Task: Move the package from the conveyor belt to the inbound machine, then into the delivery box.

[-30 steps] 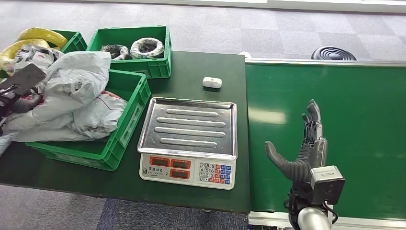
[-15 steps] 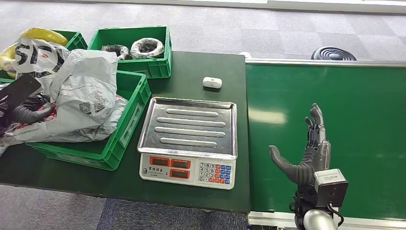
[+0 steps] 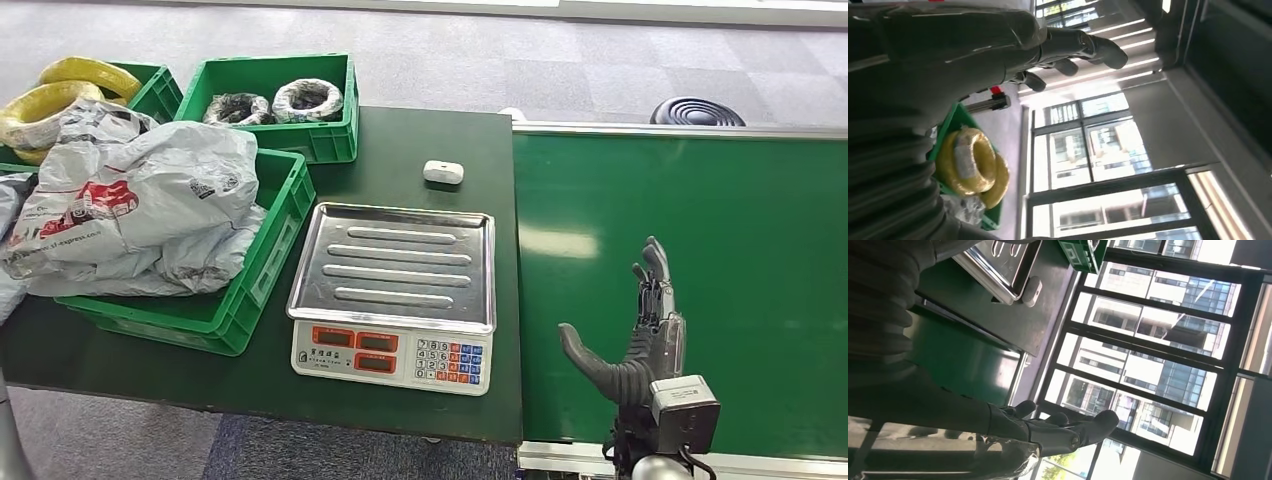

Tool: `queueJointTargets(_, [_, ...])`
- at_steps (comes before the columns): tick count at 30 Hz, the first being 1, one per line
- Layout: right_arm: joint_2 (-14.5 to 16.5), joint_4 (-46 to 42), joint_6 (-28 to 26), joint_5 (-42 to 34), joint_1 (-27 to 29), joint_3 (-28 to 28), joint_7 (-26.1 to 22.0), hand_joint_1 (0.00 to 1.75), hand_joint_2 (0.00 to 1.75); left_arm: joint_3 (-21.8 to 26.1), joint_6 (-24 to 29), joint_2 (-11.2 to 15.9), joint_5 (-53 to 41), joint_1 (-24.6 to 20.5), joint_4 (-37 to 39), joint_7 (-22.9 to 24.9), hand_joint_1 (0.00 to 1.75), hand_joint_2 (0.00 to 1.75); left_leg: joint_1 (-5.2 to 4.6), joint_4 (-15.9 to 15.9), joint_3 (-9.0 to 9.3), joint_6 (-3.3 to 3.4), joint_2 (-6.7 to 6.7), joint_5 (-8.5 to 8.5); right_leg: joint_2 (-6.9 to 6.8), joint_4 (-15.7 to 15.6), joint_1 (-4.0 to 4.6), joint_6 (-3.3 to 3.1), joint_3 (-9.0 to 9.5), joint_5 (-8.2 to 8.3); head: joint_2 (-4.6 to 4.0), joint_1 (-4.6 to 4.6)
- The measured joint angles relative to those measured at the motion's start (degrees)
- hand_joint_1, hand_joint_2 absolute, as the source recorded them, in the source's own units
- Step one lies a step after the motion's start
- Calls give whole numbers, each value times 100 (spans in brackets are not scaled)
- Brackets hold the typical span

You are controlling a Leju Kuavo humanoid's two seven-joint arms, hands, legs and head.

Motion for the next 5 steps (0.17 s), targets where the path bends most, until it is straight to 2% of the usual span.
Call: queueJointTargets(5, [2, -44, -88, -37, 174, 2, -73, 0, 175, 14, 292, -204, 223, 291, -678, -363, 0, 175, -1, -1, 3, 0, 0, 0, -2, 0, 0, -1, 5, 1, 0, 0])
